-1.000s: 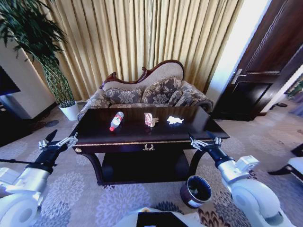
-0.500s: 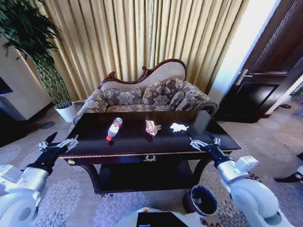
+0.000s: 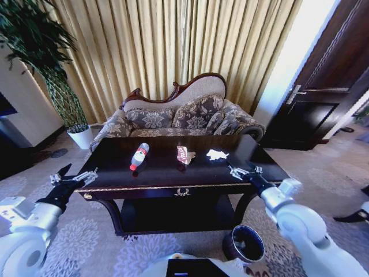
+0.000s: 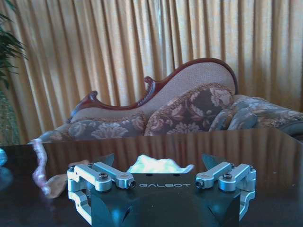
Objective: Move to the front of the table and place the trash on the table into the trash bin.
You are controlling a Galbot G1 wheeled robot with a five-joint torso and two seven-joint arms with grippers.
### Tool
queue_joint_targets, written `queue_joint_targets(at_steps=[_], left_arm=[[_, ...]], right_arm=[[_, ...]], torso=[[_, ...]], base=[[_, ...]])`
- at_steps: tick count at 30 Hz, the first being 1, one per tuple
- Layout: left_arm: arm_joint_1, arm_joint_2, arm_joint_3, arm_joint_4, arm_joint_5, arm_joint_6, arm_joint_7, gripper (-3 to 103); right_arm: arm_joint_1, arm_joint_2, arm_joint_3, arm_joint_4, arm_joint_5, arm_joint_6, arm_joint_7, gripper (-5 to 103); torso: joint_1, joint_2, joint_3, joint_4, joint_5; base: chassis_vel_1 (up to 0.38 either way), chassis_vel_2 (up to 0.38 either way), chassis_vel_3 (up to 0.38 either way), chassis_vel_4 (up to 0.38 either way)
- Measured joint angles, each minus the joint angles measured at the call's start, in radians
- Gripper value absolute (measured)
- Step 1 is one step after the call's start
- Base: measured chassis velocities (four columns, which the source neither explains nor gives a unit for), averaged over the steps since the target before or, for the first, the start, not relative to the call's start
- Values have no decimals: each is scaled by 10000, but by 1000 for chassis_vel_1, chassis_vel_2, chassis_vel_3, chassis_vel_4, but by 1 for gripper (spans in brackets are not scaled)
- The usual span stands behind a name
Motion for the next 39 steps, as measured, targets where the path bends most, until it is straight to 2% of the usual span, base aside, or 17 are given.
queue_joint_targets(at_steps=[10, 17, 27, 39], left_arm=[[185, -182, 4, 0, -5, -242, 6, 100], [222, -125, -14, 0, 0, -235, 6, 100], [181, -110, 38, 0, -1, -222, 39, 100], [150, -139, 25, 0, -30, -228, 65, 100]], right_arm=[[2229, -423, -1914, -1262, 318, -623, 822, 100], [3543, -711, -3119, -2549, 320, -667, 952, 100], [5033, -689, -4170, -3950, 253, -658, 977, 100], [5492, -604, -4606, -4533, 176, -642, 970, 100]], torso=[[0, 0, 0, 0, -1], [0, 0, 0, 0, 1], [0, -1, 0, 1, 0], [-1, 0, 0, 1, 0]], base=[[0, 0, 0, 0], [0, 0, 0, 0], [0, 0, 0, 0], [0, 0, 0, 0]])
